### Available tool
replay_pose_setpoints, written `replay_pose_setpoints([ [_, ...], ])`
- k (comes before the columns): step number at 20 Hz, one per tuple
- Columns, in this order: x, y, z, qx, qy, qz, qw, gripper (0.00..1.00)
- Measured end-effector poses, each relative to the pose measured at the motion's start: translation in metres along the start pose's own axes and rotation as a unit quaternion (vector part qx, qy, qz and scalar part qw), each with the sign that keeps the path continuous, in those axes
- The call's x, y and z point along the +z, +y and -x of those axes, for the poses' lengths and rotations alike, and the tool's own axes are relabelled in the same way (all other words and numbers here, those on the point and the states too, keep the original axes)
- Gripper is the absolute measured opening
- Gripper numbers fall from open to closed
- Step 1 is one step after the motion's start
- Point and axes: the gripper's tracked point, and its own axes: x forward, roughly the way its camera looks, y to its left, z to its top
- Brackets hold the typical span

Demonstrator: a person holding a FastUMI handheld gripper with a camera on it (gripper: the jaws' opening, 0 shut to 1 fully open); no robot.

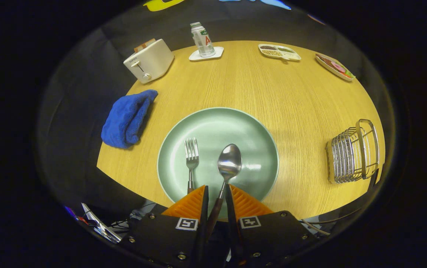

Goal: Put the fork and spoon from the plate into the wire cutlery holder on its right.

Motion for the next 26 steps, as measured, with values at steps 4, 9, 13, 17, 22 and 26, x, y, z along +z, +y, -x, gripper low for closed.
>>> replay_pose_setpoints([
  [4,-0.007,-0.001,-0.01,-0.005,0.019,-0.006,1.0,0.26],
  [9,-0.008,-0.007,-0.02,-0.027,0.024,-0.004,0.999,0.26],
  [13,-0.018,-0.005,-0.027,-0.024,0.046,-0.004,0.999,0.26],
  [17,-0.024,0.001,-0.033,-0.014,0.058,-0.006,0.998,0.26],
  [22,-0.023,0.002,-0.031,-0.005,0.064,-0.024,0.998,0.09],
  [26,-0.019,0.005,-0.031,0.006,0.048,-0.022,0.999,0.09],
])
